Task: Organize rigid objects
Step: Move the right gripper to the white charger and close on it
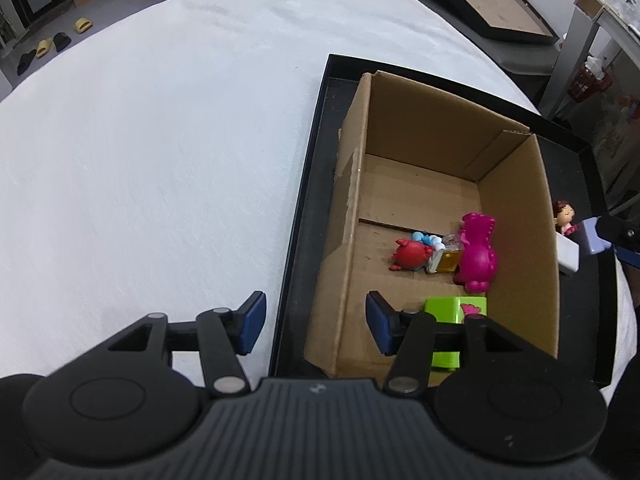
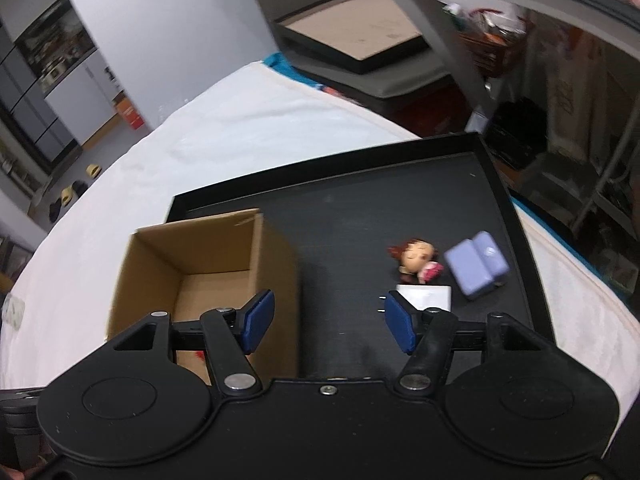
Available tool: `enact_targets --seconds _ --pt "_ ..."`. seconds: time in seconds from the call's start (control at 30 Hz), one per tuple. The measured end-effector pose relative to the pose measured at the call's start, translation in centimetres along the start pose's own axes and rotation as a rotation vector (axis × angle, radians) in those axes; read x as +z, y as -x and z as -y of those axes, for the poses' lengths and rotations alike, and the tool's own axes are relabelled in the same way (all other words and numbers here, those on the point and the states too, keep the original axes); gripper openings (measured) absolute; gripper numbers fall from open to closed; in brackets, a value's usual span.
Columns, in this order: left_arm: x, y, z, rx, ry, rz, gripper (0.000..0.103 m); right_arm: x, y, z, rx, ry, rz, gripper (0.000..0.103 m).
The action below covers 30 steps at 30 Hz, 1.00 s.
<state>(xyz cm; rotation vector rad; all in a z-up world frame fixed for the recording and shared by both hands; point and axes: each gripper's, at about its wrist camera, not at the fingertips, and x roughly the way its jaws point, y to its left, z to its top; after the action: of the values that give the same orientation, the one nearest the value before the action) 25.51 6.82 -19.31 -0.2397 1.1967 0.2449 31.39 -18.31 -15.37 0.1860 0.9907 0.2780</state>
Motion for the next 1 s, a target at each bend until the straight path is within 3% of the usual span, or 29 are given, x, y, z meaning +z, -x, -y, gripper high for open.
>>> enact_targets --seconds 0.13,0.3,0.37,0.43,0.53,0.7,1.0 --pt "0.1 -0.6 0.5 0.034 -0.029 0.005 0.053 -0.3 -1.0 1.9 -0.022 -0.034 0.004 0.074" --pt "-0.1 -1.5 1.8 0.096 -0.104 0.008 0.051 -1.5 -3.0 4.2 -0.037 -0.072 0.012 0.077" --pt "-0.1 -2.1 2.3 0.115 -0.134 -0.005 0.045 -2.3 -4.0 5.0 -0.041 -0.087 0.011 0.078" --pt "-0.1 -2.6 2.5 0.132 -0.136 -0.018 0.027 -2.7 -5.0 5.5 -0.047 -0.098 -0.012 0.078" --pt "0.0 -3.1 3.0 0.131 -0.147 -0.028 0.013 -2.7 -5.9 5.5 -0.069 -0.085 -0.020 0.083" --pt "0.0 -3.4 3.9 0.165 -0.175 -0.027 0.013 -2.4 -6.3 5.0 -0.107 -0.054 -0.005 0.091" --pt "0.1 -3.3 3.8 0.157 -0.174 -0.031 0.013 -2.2 -7.9 4.1 -0.185 0.005 0.012 0.092"
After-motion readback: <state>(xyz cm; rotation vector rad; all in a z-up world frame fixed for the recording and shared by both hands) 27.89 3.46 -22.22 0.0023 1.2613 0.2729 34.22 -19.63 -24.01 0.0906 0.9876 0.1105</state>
